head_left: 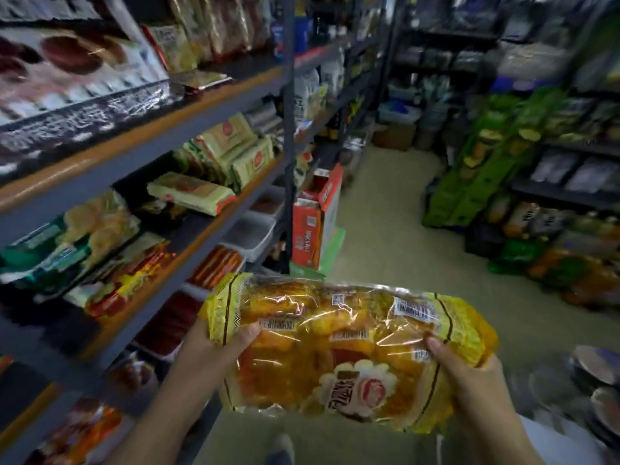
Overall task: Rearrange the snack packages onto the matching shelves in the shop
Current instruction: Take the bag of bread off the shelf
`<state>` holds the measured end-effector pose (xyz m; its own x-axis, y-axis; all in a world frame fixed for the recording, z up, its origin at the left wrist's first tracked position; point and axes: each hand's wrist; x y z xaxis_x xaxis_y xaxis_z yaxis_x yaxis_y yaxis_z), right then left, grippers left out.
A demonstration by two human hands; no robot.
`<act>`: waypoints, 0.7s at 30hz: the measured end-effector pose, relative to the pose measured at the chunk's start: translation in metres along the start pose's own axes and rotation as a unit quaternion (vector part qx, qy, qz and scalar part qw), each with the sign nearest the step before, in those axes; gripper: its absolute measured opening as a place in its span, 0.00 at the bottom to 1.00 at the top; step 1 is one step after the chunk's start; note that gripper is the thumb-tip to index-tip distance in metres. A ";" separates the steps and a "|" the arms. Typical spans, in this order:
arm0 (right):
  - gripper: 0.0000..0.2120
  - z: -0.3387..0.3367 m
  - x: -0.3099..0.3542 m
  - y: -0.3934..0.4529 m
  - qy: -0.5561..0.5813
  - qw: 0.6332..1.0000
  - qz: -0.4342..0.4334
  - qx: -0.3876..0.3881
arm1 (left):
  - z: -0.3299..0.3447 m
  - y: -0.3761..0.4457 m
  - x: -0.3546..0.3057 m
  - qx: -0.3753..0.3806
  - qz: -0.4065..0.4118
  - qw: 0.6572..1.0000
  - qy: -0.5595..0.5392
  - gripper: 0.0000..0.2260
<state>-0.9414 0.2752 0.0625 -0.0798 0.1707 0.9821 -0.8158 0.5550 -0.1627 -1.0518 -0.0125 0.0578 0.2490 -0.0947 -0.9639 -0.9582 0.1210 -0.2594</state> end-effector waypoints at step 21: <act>0.23 0.057 0.107 0.408 0.127 0.992 0.003 0.009 | 0.118 0.401 -0.105 0.130 0.050 0.990 0.005 0.49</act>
<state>-1.3153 0.4734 0.1063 0.0608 0.3744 0.9253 -0.8264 0.5388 -0.1637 -1.4457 0.1626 0.0473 0.1517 -0.0790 -0.9853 -0.9087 0.3812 -0.1705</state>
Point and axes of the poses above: each hand's wrist, its own y-axis towards the middle knuckle, its own z-axis out of the palm, x = y × z, and after that the axes turned 2 degrees about -z, right-handed
